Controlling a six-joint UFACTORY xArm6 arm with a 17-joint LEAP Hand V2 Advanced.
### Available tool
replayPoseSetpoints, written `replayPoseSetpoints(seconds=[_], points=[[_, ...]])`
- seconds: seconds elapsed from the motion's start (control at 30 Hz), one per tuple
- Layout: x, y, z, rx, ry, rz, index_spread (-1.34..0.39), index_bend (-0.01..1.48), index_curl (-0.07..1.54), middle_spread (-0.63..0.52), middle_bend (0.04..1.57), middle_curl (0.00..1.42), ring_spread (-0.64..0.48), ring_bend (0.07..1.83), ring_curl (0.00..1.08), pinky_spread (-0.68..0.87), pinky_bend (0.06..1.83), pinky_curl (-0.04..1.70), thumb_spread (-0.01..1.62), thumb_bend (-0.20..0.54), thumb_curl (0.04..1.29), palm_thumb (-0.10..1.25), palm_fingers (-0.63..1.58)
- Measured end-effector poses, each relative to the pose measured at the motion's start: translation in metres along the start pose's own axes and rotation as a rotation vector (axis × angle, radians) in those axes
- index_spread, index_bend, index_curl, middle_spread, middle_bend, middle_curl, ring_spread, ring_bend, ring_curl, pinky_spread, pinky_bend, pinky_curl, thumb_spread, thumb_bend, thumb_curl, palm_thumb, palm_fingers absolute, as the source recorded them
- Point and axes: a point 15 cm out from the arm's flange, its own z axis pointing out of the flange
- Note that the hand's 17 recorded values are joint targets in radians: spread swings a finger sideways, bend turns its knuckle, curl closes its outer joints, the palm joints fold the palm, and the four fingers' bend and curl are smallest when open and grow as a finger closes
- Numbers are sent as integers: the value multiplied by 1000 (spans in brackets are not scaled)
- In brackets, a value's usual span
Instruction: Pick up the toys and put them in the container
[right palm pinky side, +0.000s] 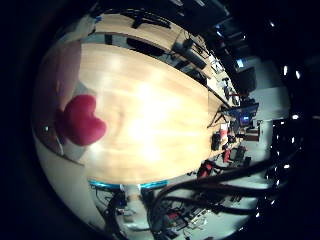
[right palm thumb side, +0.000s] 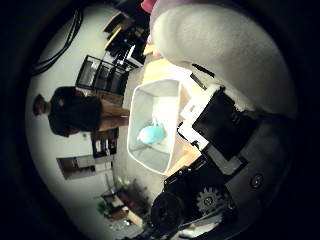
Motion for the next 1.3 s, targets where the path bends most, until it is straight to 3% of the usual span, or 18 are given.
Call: replayPoseSetpoints(seconds=[0.57, 1.03, 1.1, 1.17, 1.23, 1.3], points=[[-143, 30, 32, -75, -28, -277, -619, 194, 741, -429, 809, 681, -327, 1200, 478, -581, 1044, 402, 1094, -13, 475, 1088, 1169], [-163, 34, 44, -100, -25, -329, -626, 185, 767, -429, 819, 679, -335, 1185, 473, -580, 1025, 398, 1125, -16, 491, 1071, 1138], [-162, 34, 46, -103, -24, -339, -627, 165, 762, -437, 785, 672, -344, 1164, 468, -572, 1036, 401, 1126, -72, 471, 934, 1059], [-162, 33, 52, -116, -21, -363, -610, 117, 742, -445, 719, 655, -362, 1134, 463, -548, 1058, 414, 1086, -166, 392, 674, 856], [-157, 33, 56, -134, -19, -391, -565, 142, 739, -409, 626, 639, -347, 1085, 475, -418, 1025, 441, 1000, -158, 336, 411, 431], [-153, 34, 64, -162, -15, -414, -525, 146, 688, -310, 498, 588, -234, 939, 433, -203, 1047, 450, 919, -126, 306, 230, 140]])
